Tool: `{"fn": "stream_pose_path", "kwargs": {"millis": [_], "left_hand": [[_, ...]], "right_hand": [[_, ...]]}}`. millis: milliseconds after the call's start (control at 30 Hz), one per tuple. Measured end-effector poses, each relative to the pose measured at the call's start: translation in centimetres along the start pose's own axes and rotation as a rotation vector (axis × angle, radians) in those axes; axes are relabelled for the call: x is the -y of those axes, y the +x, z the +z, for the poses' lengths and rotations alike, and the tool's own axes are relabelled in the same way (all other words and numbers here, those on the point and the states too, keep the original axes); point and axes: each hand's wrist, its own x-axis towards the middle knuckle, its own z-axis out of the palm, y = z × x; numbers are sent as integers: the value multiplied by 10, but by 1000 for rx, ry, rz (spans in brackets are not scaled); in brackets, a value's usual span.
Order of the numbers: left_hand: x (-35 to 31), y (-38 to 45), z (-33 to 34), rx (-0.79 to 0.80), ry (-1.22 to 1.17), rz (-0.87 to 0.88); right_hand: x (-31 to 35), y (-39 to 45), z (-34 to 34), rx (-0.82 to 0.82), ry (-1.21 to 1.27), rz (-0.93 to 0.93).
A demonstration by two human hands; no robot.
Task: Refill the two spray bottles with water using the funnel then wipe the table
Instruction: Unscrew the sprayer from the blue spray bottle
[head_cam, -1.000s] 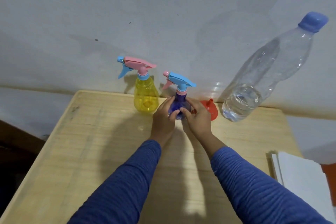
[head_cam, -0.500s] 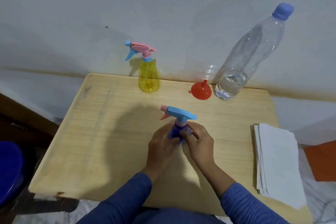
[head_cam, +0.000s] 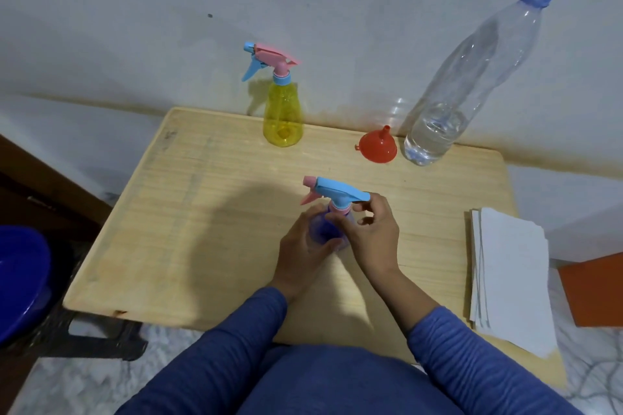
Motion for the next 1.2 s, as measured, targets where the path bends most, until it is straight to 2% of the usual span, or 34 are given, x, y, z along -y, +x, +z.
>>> {"fn": "stream_pose_path", "kwargs": {"millis": [167,367,500,667,833,967,1100,1200], "left_hand": [[5,4,0,35,37,25],[-1,3,1,-12,7,7],[0,3,0,-8,15,7],[5,5,0,31,2,-12],[6,5,0,31,16,-5],[7,5,1,35,4,13],[6,5,0,41,19,25],[7,5,0,44,12,22]], "right_hand": [[2,2,2,43,26,-6],[-1,15,-17,394,4,-91],[-1,20,-8,324,6,-56],[-8,20,-16,431,18,-110],[-9,25,-9,322,-19,-47],[-11,22,-16,445,13,-95],[-10,26,-12,389,-8,-63],[-10,24,-18,485,37,-75]]}}
